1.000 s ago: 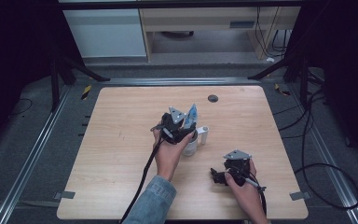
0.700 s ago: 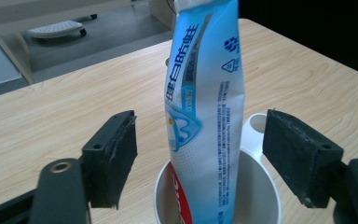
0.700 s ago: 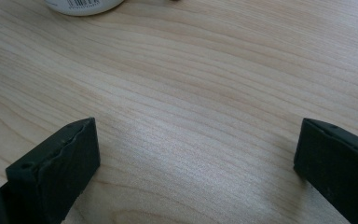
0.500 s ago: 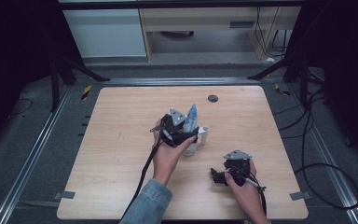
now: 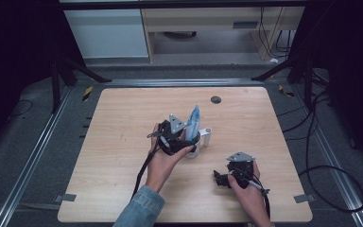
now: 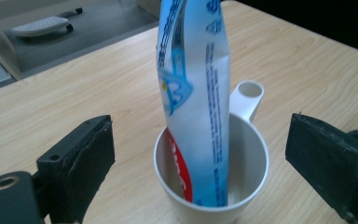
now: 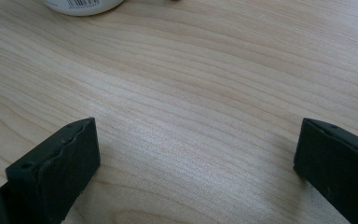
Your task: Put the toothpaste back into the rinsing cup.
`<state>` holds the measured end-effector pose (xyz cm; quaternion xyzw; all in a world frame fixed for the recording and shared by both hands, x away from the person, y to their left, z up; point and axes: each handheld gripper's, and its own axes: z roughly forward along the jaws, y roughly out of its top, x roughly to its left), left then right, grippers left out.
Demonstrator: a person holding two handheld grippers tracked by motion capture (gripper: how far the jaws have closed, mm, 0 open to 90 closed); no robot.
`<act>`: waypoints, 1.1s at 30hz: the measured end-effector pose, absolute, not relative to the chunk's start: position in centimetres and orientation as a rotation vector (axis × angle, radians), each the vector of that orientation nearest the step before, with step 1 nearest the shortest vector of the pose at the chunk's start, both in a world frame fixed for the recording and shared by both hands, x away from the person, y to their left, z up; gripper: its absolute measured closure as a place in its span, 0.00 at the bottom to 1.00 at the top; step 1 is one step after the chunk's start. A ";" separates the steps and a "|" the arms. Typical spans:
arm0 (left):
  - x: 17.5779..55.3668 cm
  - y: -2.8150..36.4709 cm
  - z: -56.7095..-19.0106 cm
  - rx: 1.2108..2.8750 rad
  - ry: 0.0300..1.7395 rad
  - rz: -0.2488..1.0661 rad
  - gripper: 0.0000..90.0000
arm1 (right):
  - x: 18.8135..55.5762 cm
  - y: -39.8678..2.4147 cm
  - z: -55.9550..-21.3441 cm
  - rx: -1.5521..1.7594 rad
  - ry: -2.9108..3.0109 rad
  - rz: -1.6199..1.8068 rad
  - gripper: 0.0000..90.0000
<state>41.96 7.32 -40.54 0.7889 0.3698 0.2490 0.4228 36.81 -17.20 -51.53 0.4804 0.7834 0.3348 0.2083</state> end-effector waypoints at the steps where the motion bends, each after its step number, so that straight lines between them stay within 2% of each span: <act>1: 41.9 7.5 -40.7 1.980 0.926 0.621 0.08 | 36.8 -17.2 -51.5 1.337 2.180 0.932 0.00; 33: 40.2 14.1 -43.3 2.111 0.976 0.602 0.06 | 36.8 -17.2 -51.5 1.336 2.180 0.932 0.00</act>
